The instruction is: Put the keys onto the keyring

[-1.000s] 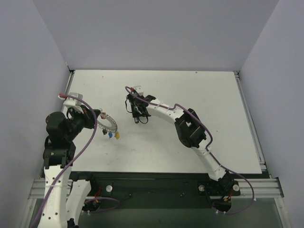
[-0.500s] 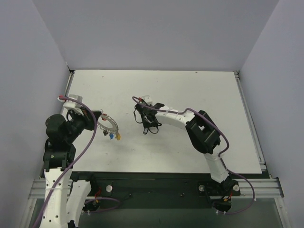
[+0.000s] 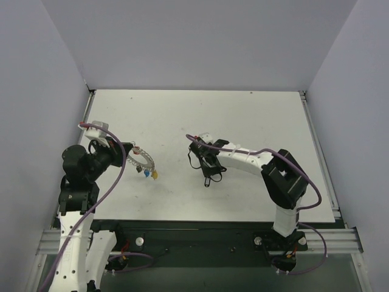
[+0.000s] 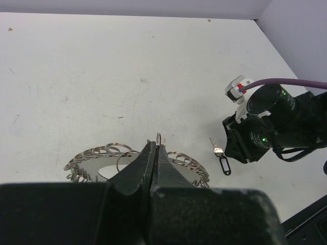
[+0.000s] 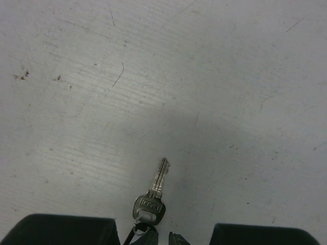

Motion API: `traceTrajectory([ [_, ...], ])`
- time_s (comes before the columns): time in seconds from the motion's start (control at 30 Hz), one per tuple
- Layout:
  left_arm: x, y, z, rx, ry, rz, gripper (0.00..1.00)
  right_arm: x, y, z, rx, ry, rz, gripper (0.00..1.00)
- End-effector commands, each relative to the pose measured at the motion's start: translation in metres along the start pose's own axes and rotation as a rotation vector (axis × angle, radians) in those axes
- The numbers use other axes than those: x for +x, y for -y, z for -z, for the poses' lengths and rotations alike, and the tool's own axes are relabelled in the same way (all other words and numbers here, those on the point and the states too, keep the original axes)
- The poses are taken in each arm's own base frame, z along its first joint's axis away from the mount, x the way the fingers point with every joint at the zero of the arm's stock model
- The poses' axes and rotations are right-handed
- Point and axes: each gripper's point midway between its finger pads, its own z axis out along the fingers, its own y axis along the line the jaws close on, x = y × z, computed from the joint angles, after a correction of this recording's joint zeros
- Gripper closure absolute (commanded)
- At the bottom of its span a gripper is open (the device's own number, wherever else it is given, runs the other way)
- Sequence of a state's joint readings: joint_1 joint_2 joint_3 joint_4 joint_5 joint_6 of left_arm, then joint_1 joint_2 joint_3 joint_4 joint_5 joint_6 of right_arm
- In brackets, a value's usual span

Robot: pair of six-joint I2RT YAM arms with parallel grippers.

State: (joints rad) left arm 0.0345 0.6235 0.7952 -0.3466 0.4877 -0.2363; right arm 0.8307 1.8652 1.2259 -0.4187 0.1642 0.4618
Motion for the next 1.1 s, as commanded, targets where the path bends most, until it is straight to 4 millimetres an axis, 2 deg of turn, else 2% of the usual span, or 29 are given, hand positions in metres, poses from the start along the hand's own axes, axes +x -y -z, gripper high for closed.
traceTrajectory([
  [0.0, -0.025, 0.012, -0.004, 0.069, 0.092, -0.032, 1.00, -0.017, 0.013, 0.041, -0.004, 0.080, -0.022, 0.82],
  [0.13, -0.025, 0.013, -0.007, 0.081, 0.090, -0.032, 1.00, -0.025, 0.016, 0.057, -0.019, 0.126, -0.038, 0.77],
  [0.2, -0.025, 0.014, -0.010, 0.090, 0.085, -0.039, 1.00, -0.024, 0.016, 0.058, -0.023, 0.126, -0.040, 0.74],
  [0.43, -0.018, 0.012, -0.018, 0.096, 0.055, -0.047, 1.00, -0.011, 0.000, 0.039, -0.049, 0.052, -0.011, 0.56],
  [0.5, -0.016, 0.012, -0.018, 0.095, 0.052, -0.042, 1.00, -0.010, -0.003, 0.035, -0.047, 0.044, -0.002, 0.54],
  [0.7, -0.006, 0.009, -0.020, 0.092, 0.039, -0.027, 1.00, -0.007, -0.010, 0.019, -0.045, 0.019, 0.000, 0.57],
  [0.73, -0.006, 0.009, -0.020, 0.091, 0.040, -0.028, 1.00, -0.006, -0.011, 0.016, -0.045, 0.013, 0.001, 0.62],
  [1.07, -0.003, 0.005, -0.019, 0.074, 0.030, -0.030, 1.00, -0.001, -0.019, -0.002, -0.054, -0.017, -0.005, 0.74],
])
